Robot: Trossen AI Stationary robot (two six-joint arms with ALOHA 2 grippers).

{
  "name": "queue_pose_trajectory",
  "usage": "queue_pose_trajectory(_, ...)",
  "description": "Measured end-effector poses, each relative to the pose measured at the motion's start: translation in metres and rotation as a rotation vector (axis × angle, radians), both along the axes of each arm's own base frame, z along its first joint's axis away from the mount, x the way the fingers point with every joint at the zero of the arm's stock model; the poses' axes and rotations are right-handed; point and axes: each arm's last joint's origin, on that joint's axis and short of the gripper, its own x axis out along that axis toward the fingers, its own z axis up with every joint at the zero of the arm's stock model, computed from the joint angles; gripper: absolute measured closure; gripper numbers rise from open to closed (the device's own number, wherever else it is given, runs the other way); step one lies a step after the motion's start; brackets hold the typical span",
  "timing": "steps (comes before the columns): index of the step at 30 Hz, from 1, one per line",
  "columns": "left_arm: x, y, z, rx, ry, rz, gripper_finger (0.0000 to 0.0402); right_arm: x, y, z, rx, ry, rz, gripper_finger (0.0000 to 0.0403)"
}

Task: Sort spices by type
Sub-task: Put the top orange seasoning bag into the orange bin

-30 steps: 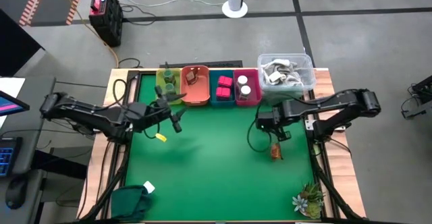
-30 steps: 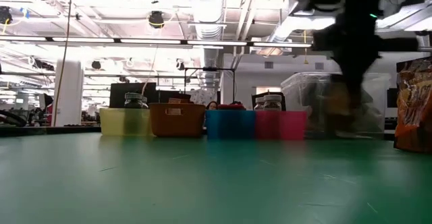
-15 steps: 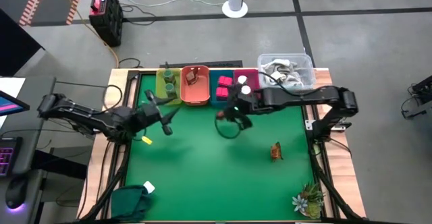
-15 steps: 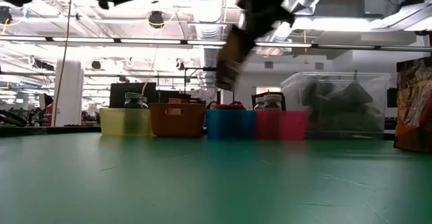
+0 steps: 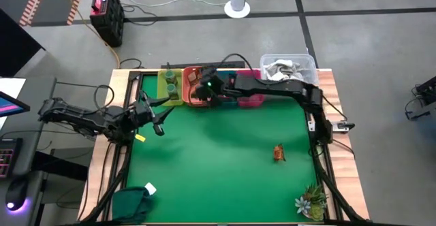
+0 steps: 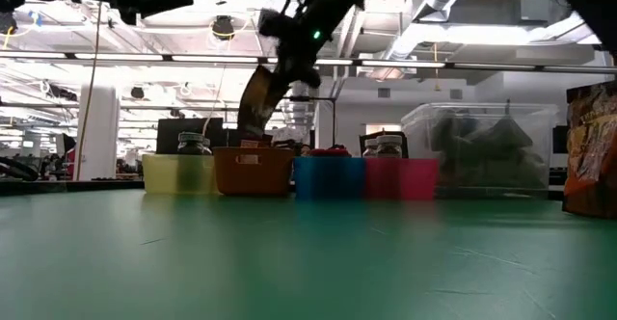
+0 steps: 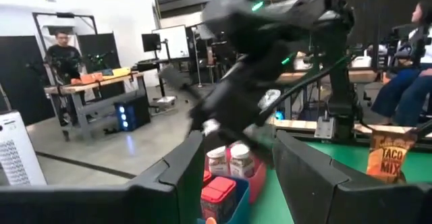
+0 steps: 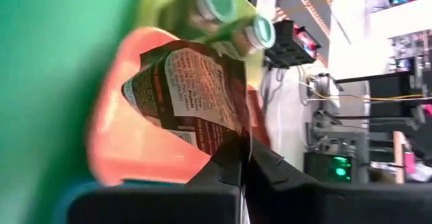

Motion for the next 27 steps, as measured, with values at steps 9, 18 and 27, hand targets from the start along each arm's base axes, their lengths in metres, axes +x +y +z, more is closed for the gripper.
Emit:
queue_pose_trajectory(9,0.001,0.0,-0.006,-0.008,0.054,-0.004,0.0238,0.024,-0.056,-0.046,-0.034,0.078,-0.066,0.037)
queue_pose_trajectory(18,0.002,0.0,-0.011,-0.038,0.084,-0.01,0.0238,0.03,-0.065,-0.08,-0.091,0.216,-0.075,0.0363)
queue_pose_trajectory(27,0.002,0.0,-0.01,-0.026,0.086,-0.008,0.0238,0.025,-0.063,-0.077,-0.05,0.228,-0.082,0.0262)
